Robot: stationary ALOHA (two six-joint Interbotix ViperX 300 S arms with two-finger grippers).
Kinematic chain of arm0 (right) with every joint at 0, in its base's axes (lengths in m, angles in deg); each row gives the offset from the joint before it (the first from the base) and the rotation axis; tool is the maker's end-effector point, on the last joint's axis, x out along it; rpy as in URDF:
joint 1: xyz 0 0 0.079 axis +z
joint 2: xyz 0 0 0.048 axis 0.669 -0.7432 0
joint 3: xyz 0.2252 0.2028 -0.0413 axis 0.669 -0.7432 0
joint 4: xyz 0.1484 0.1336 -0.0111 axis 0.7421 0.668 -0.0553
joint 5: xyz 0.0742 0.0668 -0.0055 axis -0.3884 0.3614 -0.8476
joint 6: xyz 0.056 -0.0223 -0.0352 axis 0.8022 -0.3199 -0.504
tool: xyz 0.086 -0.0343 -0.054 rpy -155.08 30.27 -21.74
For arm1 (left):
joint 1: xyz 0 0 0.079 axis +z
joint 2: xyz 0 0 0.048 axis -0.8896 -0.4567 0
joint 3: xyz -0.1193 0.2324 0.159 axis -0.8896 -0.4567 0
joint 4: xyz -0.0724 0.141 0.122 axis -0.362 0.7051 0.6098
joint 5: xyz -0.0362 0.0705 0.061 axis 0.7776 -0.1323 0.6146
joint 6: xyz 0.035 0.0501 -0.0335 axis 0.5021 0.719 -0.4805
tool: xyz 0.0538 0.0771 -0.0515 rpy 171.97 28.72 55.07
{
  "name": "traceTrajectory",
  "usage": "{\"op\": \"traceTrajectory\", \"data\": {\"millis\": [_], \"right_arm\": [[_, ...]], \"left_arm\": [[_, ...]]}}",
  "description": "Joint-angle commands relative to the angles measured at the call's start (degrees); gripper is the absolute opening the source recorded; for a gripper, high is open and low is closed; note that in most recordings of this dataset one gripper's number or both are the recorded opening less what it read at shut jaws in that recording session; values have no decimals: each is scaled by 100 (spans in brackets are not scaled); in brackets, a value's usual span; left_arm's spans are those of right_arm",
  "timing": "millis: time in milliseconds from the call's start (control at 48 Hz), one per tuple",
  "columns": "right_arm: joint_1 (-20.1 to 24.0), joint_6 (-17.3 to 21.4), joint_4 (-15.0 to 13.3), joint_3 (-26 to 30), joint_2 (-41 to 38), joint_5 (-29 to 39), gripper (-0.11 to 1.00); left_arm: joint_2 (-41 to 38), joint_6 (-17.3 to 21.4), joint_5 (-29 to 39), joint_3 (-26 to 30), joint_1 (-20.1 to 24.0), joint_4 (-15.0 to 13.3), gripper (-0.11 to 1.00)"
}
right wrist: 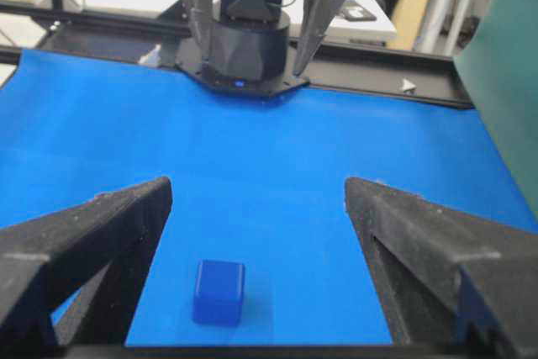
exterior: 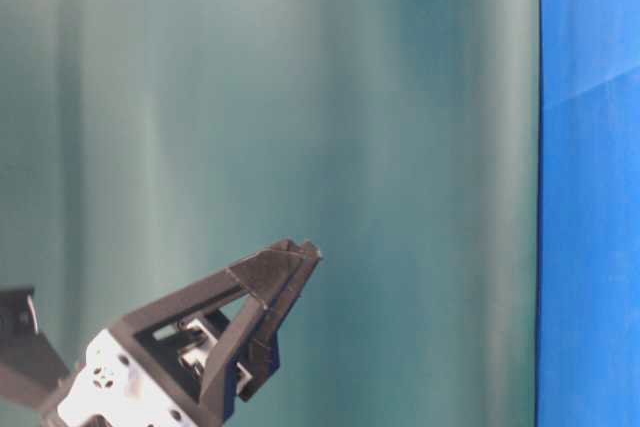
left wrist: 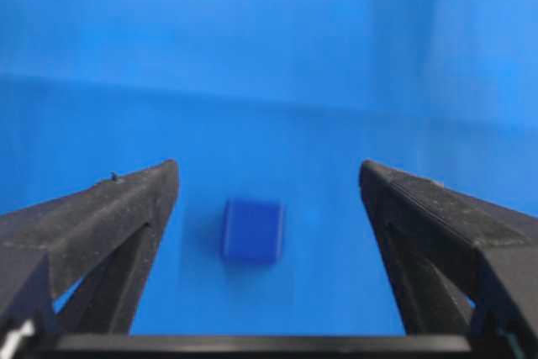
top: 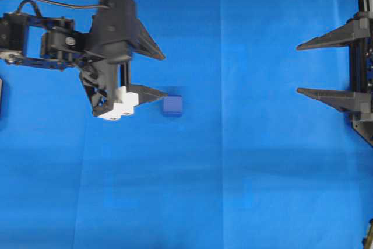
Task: Handover the blue block to the right arm after grasping it with the left arm, then place it in the designated position.
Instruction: 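Lower the open left gripper around the blue cube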
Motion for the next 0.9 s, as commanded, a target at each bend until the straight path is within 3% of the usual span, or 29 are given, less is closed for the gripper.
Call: {"op": "traceTrajectory", "data": {"millis": [0, 229, 875], "right_arm": [[0, 0, 0, 158, -35, 9, 97], [-9, 0, 0, 149, -44, 44, 97], [-9, 0, -9, 158, -44, 70, 97]], "left_arm": [[-114, 0, 545, 475, -18, 9, 92], [-606, 35, 1635, 1204, -18, 18, 92], [-694, 26, 1679, 1318, -26, 26, 92]]}}
